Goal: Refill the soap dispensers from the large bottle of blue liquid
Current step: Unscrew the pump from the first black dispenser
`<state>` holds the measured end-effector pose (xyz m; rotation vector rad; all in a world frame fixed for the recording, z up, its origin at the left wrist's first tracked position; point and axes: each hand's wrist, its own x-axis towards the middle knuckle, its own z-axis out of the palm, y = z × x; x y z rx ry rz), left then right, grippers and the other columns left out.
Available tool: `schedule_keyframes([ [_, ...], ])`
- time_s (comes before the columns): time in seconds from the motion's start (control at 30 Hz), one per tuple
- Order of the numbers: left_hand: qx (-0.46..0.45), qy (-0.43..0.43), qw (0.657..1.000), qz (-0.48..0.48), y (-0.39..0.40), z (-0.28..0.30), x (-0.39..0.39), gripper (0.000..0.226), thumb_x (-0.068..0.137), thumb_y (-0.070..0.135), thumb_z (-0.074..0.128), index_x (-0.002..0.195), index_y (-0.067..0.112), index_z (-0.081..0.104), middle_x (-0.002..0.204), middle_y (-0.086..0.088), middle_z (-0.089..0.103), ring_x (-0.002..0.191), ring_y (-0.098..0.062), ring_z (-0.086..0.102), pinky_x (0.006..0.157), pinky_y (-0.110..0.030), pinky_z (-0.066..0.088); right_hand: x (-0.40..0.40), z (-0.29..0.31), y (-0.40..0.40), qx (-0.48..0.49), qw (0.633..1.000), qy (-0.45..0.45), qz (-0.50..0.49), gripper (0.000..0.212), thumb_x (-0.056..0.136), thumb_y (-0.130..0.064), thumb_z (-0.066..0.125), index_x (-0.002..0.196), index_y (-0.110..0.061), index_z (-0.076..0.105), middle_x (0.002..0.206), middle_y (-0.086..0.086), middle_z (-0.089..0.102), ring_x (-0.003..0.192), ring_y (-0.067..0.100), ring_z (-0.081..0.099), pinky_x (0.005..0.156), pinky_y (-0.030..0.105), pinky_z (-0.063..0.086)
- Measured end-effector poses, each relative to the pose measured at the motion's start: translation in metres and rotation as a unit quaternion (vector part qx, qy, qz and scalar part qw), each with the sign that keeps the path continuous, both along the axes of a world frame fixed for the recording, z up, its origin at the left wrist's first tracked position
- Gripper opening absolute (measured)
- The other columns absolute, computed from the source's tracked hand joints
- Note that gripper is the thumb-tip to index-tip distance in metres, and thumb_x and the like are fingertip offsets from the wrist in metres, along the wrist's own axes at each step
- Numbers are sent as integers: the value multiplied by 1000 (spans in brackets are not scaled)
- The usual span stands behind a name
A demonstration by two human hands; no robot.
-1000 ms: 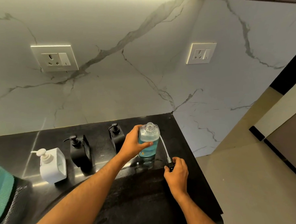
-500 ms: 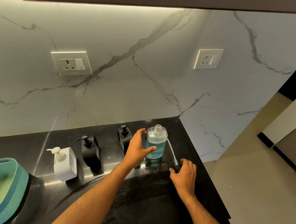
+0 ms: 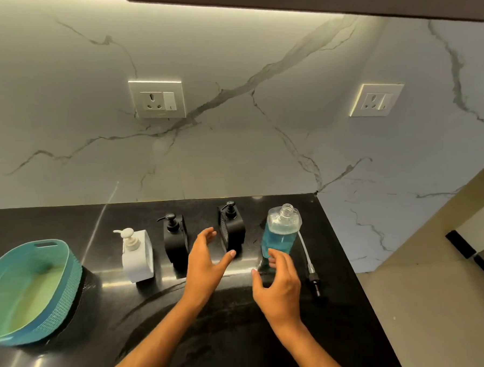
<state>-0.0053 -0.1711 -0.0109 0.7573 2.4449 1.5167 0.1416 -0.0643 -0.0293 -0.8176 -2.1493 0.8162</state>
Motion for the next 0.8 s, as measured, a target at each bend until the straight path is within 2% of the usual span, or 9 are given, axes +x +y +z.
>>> schedule_keyframes([
  [0.13,-26,-54,998,5,2,-11,-17,83,84,36,82,151,14,37,152,-5,49,140,-16,46,112,-29,39,-39,1,-14,-33,998,-32,32,68,84,-23,80,143,-14,49,134,-1,55,123,13,56,103,33,52],
  [0.2,-34,-76,997,6,7,-15,-25,86,85,37,81,153,14,34,155,-6,46,143,-18,44,112,-29,37,-57,1,-15,-42,997,-53,36,72,86,-24,78,148,-14,43,141,1,51,131,15,51,110,28,46],
  [0.3,-43,-91,995,3,16,-17,-38,89,86,38,80,155,13,31,158,-7,41,146,-20,40,113,-30,35,-81,2,-10,-62,995,-76,14,78,88,-28,76,153,-12,35,150,4,43,140,18,42,113,23,35],
  [0.43,-39,-107,994,-7,27,-15,-55,88,90,39,75,158,12,25,162,-8,35,148,-23,36,116,-35,35,-107,1,0,-99,990,-98,-7,82,90,-29,74,156,-8,29,155,9,38,144,25,38,117,37,38],
  [0.5,-34,-125,992,-11,34,-14,-63,86,93,39,71,159,12,23,163,-8,33,149,-24,34,117,-37,33,-117,-2,6,-116,987,-111,-18,84,90,-30,74,156,-7,29,155,11,38,144,27,38,117,38,38],
  [0.6,-26,-159,987,-23,43,-14,-70,83,96,33,68,160,12,20,166,-9,28,151,-25,30,119,-39,31,-126,-7,11,-139,983,-117,-25,79,88,-32,76,152,-8,35,148,9,45,138,26,45,112,37,43],
  [0.7,-18,-186,981,-50,48,-16,-75,83,96,28,65,162,15,16,168,-6,22,153,-24,25,121,-40,28,-131,-14,15,-147,984,-101,-29,62,85,-29,79,137,-13,50,129,3,56,121,21,55,98,33,49],
  [0.8,-6,-211,975,-68,50,-15,-79,83,96,21,64,162,15,16,168,-6,21,153,-22,25,120,-38,27,-133,-19,16,-149,985,-81,-35,50,83,-26,79,126,-16,56,118,-1,60,112,17,57,88,25,44],
])
